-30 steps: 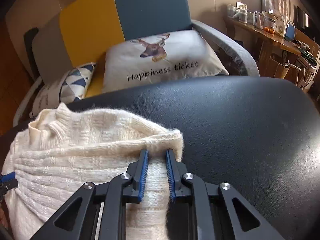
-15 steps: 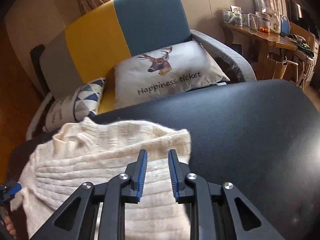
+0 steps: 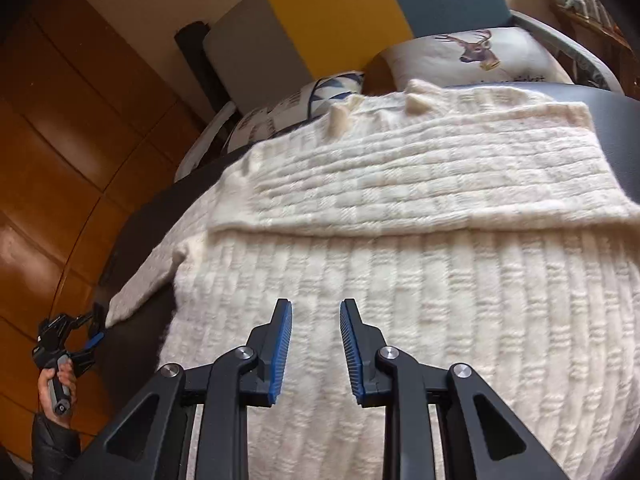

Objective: Fold clothes

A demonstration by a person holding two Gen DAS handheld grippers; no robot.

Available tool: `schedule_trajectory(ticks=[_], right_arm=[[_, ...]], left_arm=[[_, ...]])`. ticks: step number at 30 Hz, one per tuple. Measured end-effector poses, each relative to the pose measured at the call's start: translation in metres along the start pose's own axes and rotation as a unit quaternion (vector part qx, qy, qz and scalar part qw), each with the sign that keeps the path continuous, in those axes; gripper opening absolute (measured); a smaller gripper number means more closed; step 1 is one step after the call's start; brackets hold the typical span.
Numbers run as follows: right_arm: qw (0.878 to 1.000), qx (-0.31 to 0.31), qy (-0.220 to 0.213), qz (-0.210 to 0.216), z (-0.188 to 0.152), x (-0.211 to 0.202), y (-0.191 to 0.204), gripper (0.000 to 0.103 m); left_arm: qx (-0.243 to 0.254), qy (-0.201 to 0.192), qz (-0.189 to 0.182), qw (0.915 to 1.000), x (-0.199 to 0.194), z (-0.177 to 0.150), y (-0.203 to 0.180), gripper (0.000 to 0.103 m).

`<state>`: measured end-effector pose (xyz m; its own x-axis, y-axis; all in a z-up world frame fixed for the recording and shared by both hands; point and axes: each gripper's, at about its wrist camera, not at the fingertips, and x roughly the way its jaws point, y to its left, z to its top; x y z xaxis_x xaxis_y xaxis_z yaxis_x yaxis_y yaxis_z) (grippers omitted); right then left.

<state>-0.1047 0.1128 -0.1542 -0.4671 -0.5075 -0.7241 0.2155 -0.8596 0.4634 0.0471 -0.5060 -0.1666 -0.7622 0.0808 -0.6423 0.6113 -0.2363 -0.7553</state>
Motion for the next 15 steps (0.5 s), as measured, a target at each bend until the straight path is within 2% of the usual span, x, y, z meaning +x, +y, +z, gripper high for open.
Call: schedule_trajectory(ticks=[3, 7, 13, 15], right_arm=[[0.999, -0.024, 0.018, 0.012, -0.013, 0.009, 0.029, 0.025], [0.998, -0.049, 0.027, 0.014, -0.019, 0.011, 0.054, 0.025], [0.995, -0.087, 0.039, 0.009, -0.020, 0.013, 0.078, 0.025], [0.995, -0.096, 0.040, 0.009, -0.018, 0.015, 0.083, 0.025]], left_arm=[[-0.037, -0.001, -0.006, 0.9993, 0.000, 0.014, 0.018, 0.051], [-0.057, 0.011, -0.009, 0.9983, 0.021, 0.020, 0.023, 0.051], [-0.079, -0.015, -0.012, 0.9967, 0.036, 0.030, 0.019, 0.058], [-0.090, -0.016, -0.011, 0.9957, 0.040, 0.033, 0.018, 0.054]])
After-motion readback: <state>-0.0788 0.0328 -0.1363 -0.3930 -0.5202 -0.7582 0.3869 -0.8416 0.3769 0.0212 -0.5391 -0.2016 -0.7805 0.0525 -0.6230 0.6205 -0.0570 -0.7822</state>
